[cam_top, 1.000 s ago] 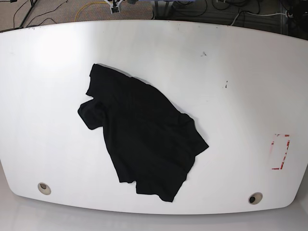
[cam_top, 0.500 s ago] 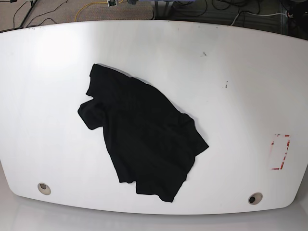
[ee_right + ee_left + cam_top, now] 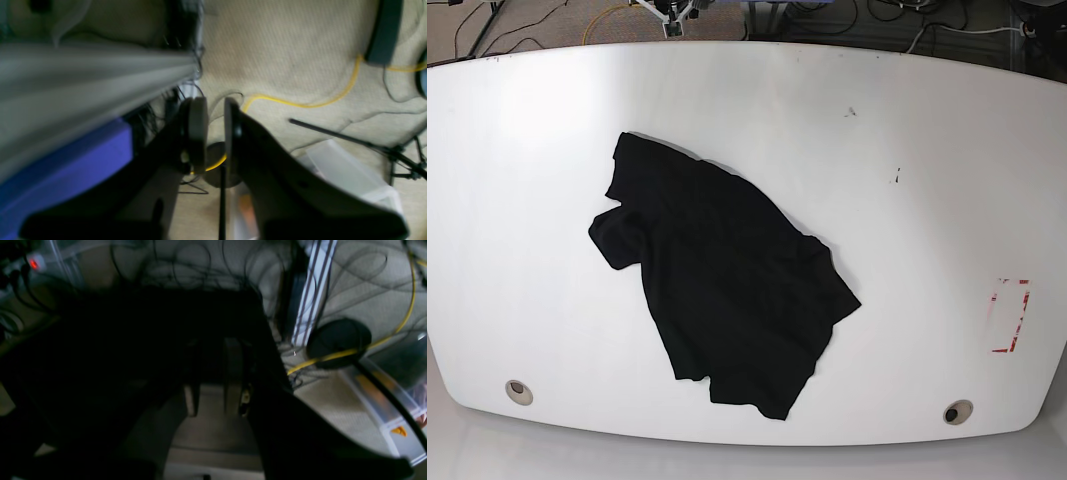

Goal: Layout the t-shirt on the table in an organized manner, then fold the t-shirt properly

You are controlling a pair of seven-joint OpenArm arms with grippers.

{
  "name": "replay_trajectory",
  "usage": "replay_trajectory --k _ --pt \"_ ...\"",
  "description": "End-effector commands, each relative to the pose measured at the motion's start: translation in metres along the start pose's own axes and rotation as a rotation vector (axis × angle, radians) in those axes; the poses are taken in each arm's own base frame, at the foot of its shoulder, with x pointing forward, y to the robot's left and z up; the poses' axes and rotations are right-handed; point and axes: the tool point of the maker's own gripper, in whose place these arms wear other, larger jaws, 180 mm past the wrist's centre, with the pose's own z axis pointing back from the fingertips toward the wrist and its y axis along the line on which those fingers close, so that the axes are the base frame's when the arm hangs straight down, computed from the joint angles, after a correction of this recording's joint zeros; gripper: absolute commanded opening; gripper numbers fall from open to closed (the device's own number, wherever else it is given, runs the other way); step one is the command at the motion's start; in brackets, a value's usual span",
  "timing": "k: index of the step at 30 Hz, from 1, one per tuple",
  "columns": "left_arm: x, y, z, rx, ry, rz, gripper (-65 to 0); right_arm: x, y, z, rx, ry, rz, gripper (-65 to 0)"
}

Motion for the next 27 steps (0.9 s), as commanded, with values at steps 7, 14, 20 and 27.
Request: replay_trajectory --k 7,14,20,27 --pt "-0.016 0.02 0.015 0.049 0.012 -0.033 -55.3 -0.014 -0.005 0.016 -0.016 0.002 0.008 -56.4" --pt "-0.016 0.018 0.025 0.057 -0.012 -0.042 -55.3 -0.01 0.003 0.027 -0.01 -0.027 0.0 -56.4" --pt "-0.014 0.024 0.032 0.073 -0.031 -0.055 -55.3 -0.014 0.007 0.038 -0.007 -0.033 -0.001 -56.4" --pt "-0.017 0.029 0.042 0.082 -0.052 -0.012 -55.3 -0.024 0.008 0.05 -0.009 -0.027 -0.003 -56.4"
